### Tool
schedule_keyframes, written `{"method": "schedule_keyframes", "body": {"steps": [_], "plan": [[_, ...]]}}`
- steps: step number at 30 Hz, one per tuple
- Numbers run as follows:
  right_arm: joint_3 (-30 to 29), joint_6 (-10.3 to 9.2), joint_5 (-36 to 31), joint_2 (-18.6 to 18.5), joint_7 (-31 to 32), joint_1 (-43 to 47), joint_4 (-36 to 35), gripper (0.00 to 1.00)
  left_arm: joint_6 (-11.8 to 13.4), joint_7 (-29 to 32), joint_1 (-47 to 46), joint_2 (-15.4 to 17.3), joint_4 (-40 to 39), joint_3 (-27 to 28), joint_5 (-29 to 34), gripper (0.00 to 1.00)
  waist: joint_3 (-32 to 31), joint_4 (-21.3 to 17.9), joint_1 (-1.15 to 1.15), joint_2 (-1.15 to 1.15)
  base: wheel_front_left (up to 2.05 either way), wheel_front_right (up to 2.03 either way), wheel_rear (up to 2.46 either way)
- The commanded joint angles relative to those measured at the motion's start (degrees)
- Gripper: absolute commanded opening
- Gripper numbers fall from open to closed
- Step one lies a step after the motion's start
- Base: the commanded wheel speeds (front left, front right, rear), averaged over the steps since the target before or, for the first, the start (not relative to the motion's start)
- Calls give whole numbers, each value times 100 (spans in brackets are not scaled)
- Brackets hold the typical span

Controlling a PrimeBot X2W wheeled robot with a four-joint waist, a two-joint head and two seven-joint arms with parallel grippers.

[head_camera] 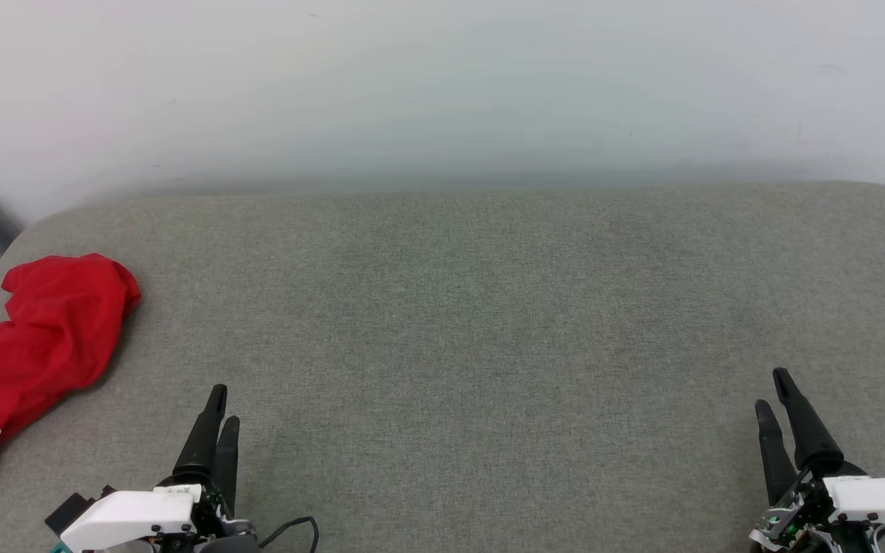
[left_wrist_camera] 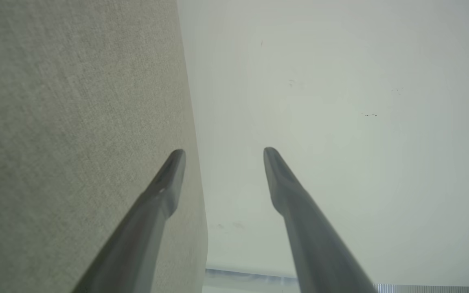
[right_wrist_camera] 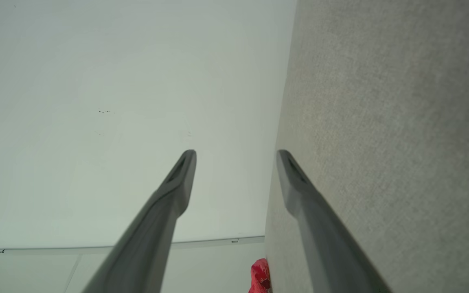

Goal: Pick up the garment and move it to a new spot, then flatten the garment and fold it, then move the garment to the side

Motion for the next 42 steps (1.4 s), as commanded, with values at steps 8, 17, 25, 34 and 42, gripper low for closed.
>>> {"method": "schedule_keyframes", "body": {"steps": [8,17,25,34,42], "plan": [[-137,1,-817,-2,-264,-17,-264,100,166,-257,-69,13,-312,83,719,100,15,-1,0,0,0,0,0],[-98,1,-2115,-1,-493,83,-731,100,582,-484,6,15,-701,-91,1874,100,26,4,0,0,0,0,0],[101,1,-3328,0,-678,211,-1122,100,892,-670,92,17,-890,-334,2936,100,26,2,0,0,0,0,0],[243,1,-4288,1,-850,341,-1304,100,1136,-839,152,19,-991,-549,3930,100,23,4,0,0,0,0,0],[319,1,-5054,2,-1008,463,-1358,100,1314,-993,220,20,-1070,-721,4678,100,15,8,0,0,0,0,0]]}}
